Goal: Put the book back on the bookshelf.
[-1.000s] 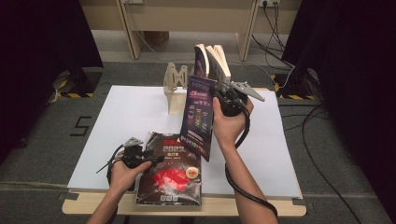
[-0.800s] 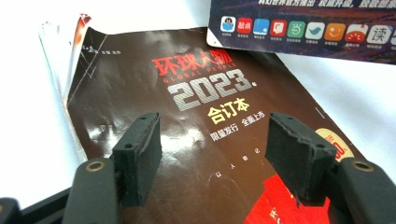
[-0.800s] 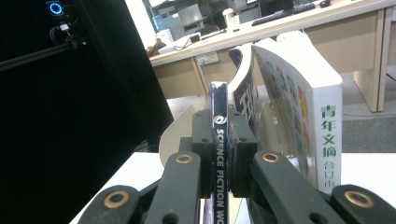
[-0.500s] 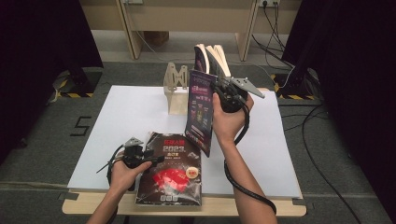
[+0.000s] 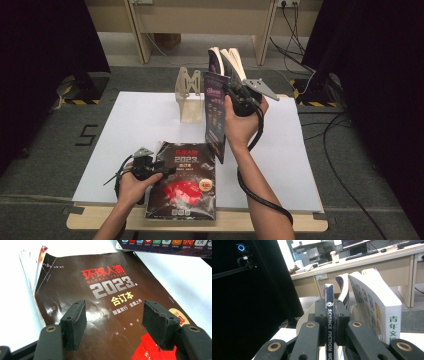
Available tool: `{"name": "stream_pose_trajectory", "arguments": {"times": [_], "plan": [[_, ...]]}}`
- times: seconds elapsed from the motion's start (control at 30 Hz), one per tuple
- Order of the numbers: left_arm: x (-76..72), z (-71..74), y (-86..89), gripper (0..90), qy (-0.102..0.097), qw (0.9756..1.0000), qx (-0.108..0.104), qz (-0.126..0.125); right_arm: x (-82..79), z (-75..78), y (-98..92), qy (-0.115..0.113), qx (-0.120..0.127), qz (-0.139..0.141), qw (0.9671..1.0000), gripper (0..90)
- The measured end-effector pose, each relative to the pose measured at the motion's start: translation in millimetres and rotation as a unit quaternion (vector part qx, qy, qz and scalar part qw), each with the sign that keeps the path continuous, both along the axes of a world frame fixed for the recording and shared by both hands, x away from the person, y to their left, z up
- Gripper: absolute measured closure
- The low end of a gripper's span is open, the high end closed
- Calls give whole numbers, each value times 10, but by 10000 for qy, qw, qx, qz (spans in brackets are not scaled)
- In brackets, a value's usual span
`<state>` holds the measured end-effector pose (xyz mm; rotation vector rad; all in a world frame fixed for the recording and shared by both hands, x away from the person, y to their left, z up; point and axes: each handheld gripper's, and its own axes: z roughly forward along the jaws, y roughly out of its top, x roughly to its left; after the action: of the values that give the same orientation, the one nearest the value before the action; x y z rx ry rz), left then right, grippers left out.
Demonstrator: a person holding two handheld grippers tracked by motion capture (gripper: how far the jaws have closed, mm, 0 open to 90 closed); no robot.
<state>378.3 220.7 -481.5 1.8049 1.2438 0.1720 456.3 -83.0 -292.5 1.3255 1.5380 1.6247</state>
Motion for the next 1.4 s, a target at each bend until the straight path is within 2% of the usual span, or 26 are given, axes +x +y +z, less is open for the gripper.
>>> {"name": "stream_pose_trajectory", "arguments": {"times": [0.87, 1.4], "plan": [[7, -6, 28, 358, 13, 10000, 23, 11, 193, 93, 141, -189, -77, -63, 9998, 847], [11, -23, 26, 357, 27, 10000, -5, 27, 349, 95, 239, -160, -148, -103, 9997, 847]]}}
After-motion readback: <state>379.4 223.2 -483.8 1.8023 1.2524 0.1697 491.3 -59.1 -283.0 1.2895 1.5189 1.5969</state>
